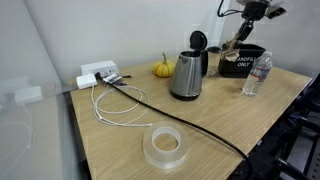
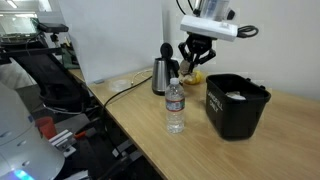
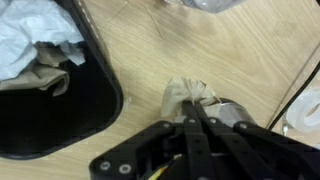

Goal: Put the brown paper in the bin on the table

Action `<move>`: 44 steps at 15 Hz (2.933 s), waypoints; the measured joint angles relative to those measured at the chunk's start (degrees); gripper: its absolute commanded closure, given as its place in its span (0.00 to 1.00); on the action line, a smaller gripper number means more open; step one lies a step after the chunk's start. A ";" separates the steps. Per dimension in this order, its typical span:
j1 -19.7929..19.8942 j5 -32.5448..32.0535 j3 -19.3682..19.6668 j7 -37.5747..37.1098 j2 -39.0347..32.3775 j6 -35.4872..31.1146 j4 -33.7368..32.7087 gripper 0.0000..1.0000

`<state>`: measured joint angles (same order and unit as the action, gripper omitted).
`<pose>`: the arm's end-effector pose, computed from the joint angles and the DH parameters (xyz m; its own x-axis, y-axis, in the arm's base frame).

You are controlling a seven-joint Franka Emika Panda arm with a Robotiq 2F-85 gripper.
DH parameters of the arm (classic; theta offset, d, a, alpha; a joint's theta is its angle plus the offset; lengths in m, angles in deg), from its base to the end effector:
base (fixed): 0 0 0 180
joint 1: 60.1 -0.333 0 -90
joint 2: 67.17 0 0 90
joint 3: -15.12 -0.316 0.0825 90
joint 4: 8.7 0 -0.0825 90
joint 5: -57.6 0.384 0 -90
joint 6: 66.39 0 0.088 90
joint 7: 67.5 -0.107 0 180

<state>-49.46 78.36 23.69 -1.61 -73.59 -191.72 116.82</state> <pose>0.5094 -0.1634 0.3283 0.8312 0.5292 0.1701 0.5557 -0.7996 -0.2278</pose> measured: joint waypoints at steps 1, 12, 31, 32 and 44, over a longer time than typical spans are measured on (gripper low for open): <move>0.00 0.93 -0.34 2.57 -1.90 0.01 -0.45 1.00; 0.06 -5.11 -2.95 9.90 -8.52 3.89 -4.15 0.34; 1.06 -9.15 -2.29 9.61 -6.39 3.64 -4.79 0.00; 1.00 -9.28 -2.30 9.61 -5.79 3.64 -4.60 0.00; 0.07 -10.63 -2.19 9.80 4.72 2.64 2.60 0.00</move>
<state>-49.39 67.73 21.51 8.18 -68.87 -189.08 119.41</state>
